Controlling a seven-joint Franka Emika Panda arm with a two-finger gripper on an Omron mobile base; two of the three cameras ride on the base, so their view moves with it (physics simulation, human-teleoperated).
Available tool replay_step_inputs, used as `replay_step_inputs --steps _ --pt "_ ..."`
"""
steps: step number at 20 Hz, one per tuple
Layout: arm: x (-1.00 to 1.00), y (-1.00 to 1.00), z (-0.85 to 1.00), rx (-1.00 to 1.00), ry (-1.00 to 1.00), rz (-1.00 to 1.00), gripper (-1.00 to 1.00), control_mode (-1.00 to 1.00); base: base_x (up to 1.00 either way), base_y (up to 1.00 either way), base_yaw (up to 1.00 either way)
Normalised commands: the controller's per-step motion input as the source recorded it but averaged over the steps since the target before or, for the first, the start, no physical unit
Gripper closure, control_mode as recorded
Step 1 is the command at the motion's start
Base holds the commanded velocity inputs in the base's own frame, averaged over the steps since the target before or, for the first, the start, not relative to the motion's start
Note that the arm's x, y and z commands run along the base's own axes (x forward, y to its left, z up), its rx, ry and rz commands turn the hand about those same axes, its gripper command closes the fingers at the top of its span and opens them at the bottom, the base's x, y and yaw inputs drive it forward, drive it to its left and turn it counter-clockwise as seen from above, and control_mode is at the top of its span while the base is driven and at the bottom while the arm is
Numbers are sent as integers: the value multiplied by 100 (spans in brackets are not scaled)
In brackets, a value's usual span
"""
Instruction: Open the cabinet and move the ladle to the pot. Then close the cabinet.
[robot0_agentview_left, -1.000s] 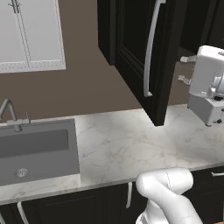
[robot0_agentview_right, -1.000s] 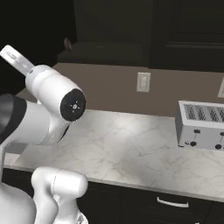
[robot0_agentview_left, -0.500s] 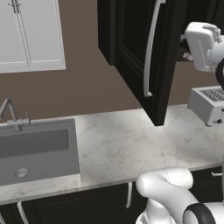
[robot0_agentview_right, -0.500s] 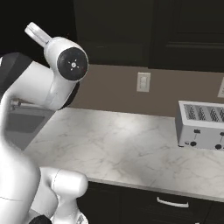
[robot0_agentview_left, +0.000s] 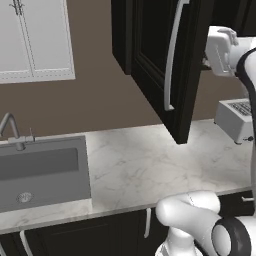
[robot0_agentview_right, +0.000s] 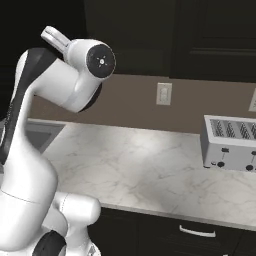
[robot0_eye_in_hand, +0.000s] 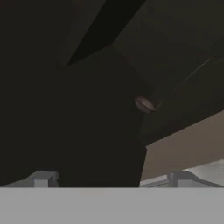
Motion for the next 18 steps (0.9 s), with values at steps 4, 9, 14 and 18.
replay_step_inputs --steps 4,9,14,18 --pt "48 5 -16 0 -1 29 -100 -100 0 0 0" --pt "45 2 0 -1 -20 24 -100 -100 0 0 0" --pt "17 13 4 -13 -35 11 -100 -100 0 0 0" --pt "0 27 1 -28 -35 0 -100 -100 0 0 0"
